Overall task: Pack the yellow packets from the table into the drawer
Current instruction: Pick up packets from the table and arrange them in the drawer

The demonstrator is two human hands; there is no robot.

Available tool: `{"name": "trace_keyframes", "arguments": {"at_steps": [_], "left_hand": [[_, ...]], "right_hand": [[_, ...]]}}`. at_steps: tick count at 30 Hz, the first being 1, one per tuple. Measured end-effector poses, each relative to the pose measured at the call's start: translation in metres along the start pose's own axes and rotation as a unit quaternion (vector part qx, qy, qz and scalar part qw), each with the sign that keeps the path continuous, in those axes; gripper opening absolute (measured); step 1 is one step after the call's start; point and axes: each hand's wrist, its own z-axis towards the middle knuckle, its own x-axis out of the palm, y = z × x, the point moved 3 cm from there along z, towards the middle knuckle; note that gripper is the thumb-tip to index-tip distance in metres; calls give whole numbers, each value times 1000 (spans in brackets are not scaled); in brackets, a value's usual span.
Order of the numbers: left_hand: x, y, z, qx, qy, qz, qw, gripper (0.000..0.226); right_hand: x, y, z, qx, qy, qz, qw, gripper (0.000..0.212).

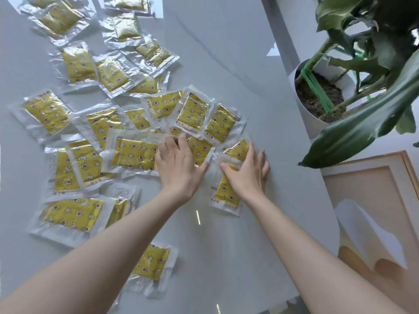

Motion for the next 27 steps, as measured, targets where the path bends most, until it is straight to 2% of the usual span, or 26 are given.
{"name": "trace_keyframes", "arguments": {"at_steps": [4,9,11,15,20,25,27], "left_hand": [[7,-3,0,-57,-7,-32,998,79],[4,-4,0,-77,-4,-86,993,75],[3,-2,0,-80,0,-89,993,74],[3,0,-7,-90,9,-78,993,75],[5,4,-30,-96,28,-83,992,78],[4,15,-54,-110,61,-65,990,94],[5,18,-61,-113,65,-64,989,93]], "right_hand": [[-2,-2,3,0,-59,1,998,107],[-2,-9,6,34,-54,-12,998,124],[-2,-9,5,40,-45,-7,998,117],[3,-12,-2,35,-33,42,998,89],[-1,-25,-19,42,-29,108,993,64],[0,-45,-35,48,-28,103,993,59],[2,-51,-38,61,-20,117,991,57]]}}
